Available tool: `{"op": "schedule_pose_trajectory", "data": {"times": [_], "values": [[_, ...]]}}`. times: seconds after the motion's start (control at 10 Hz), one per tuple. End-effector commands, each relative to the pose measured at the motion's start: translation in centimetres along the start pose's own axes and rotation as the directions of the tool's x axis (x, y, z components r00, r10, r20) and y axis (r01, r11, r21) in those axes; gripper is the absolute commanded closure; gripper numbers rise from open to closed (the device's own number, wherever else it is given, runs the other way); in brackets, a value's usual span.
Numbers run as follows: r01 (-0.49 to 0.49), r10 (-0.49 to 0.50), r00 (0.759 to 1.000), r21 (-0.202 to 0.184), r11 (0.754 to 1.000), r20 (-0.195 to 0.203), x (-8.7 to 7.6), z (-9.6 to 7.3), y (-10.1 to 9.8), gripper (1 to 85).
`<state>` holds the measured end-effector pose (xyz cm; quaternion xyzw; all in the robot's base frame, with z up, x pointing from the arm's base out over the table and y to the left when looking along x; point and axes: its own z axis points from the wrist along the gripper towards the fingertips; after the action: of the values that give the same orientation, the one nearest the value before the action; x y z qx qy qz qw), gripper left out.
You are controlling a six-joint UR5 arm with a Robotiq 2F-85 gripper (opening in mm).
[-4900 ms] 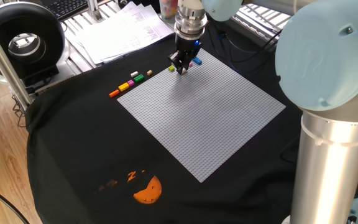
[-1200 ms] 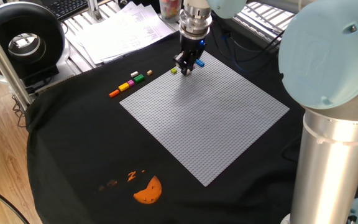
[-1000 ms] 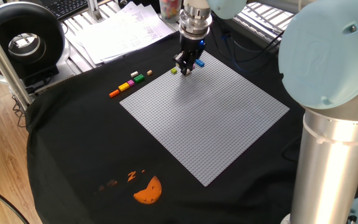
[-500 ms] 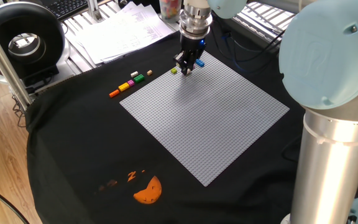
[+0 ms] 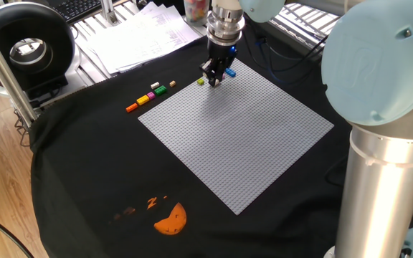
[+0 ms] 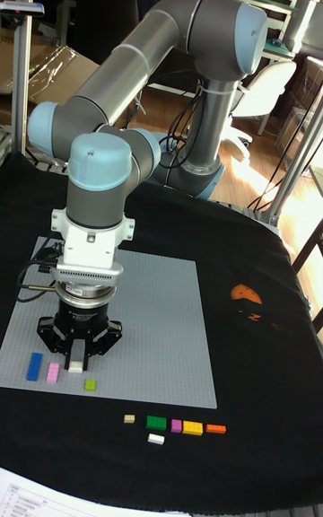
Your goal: Build with small Lego blocks
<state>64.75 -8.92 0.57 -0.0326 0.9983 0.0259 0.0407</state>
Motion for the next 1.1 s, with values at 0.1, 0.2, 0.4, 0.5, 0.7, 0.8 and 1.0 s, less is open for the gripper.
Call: {"op": "schedule_pose_trajectory", "data": {"times": [0.1,0.2,0.4,0.5,0.7,0.8,1.0], "values": [[-0.02,0.02,1.0,-0.006,1.0,0.001,-0.09,-0.16,-0.04,76.7],[-0.023,0.023,1.0,-0.006,1.0,0.006,-0.23,0.09,-0.07,76.7],[-0.025,0.025,1.0,-0.006,1.0,0.012,-0.36,0.36,-0.03,76.7],[-0.025,0.025,1.0,-0.006,1.0,0.009,-0.27,0.21,-0.02,76.7],[-0.028,0.028,1.0,-0.005,1.0,0.003,-0.09,0.09,-0.05,76.7],[-0.028,0.028,1.0,-0.006,1.0,0.0,0.02,0.02,-0.02,76.7],[-0.031,0.03,0.999,-0.019,0.999,-0.009,0.37,-0.21,0.26,76.7]]}}
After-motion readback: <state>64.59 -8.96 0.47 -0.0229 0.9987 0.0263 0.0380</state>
